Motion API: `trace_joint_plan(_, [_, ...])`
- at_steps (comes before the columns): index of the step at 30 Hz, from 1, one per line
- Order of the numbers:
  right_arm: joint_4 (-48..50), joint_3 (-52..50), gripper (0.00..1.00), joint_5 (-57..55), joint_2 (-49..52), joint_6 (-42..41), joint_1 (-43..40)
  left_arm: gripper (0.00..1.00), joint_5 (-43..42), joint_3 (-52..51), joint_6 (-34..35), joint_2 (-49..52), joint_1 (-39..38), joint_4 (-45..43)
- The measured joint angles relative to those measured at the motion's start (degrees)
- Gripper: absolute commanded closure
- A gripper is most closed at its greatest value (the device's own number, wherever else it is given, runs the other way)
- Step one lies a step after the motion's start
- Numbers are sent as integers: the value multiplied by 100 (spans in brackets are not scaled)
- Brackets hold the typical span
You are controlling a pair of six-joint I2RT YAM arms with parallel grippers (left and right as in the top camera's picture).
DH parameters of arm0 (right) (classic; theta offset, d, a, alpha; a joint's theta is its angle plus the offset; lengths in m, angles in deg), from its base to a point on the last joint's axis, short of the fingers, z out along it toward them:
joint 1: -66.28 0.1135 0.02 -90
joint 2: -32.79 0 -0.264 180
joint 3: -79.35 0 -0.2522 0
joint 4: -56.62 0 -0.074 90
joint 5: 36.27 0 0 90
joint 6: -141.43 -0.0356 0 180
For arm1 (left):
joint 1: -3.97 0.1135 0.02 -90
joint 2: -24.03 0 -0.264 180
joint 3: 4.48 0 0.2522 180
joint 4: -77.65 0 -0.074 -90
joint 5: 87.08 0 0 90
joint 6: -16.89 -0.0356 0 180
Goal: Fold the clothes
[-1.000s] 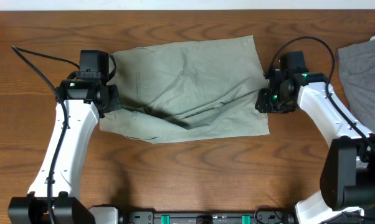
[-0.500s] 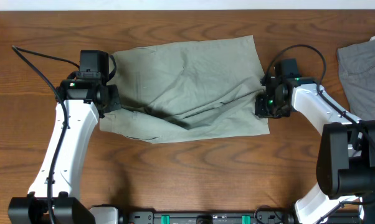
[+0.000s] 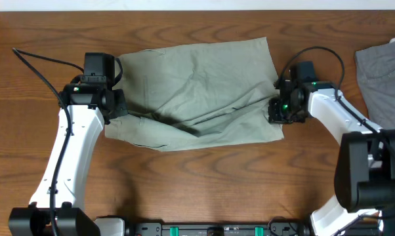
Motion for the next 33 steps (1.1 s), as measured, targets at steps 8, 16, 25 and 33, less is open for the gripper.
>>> trace_joint_plan(8, [-17, -4, 96, -46, -988, 103, -15, 94, 0, 0, 0, 0, 0, 0])
trace_joint_plan(16, [66, -66, 68, -111, -750, 109, -15, 94, 0, 0, 0, 0, 0, -17])
trace_joint_plan(25, [452, -162, 60, 35, 243, 94, -15, 94, 0, 0, 0, 0, 63, -22])
trace_joint_plan(33, [590, -162, 85, 546, 264, 184, -15, 94, -2, 0, 2, 0, 94, -20])
